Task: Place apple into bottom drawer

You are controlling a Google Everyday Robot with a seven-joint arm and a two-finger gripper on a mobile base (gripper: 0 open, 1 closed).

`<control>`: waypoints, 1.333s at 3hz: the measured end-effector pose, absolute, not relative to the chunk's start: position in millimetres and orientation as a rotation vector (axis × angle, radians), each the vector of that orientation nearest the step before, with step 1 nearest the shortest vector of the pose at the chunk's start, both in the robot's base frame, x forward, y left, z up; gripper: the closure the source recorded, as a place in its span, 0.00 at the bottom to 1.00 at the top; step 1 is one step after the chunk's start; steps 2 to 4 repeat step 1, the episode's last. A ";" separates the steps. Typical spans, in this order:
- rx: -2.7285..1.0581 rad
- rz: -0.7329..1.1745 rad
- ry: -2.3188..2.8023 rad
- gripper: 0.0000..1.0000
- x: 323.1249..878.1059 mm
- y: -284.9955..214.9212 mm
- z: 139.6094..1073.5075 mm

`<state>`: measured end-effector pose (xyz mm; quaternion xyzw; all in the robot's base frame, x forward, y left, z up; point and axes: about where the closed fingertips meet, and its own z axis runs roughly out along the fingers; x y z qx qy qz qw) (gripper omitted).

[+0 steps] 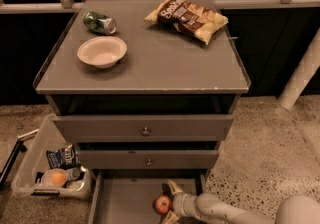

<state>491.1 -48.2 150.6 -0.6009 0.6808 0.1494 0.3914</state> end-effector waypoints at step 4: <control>-1.526 0.379 1.729 0.00 491.1 -48.2 150.6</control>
Offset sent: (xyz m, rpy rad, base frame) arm 0.0000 0.0000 0.0000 0.0000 0.0000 0.0000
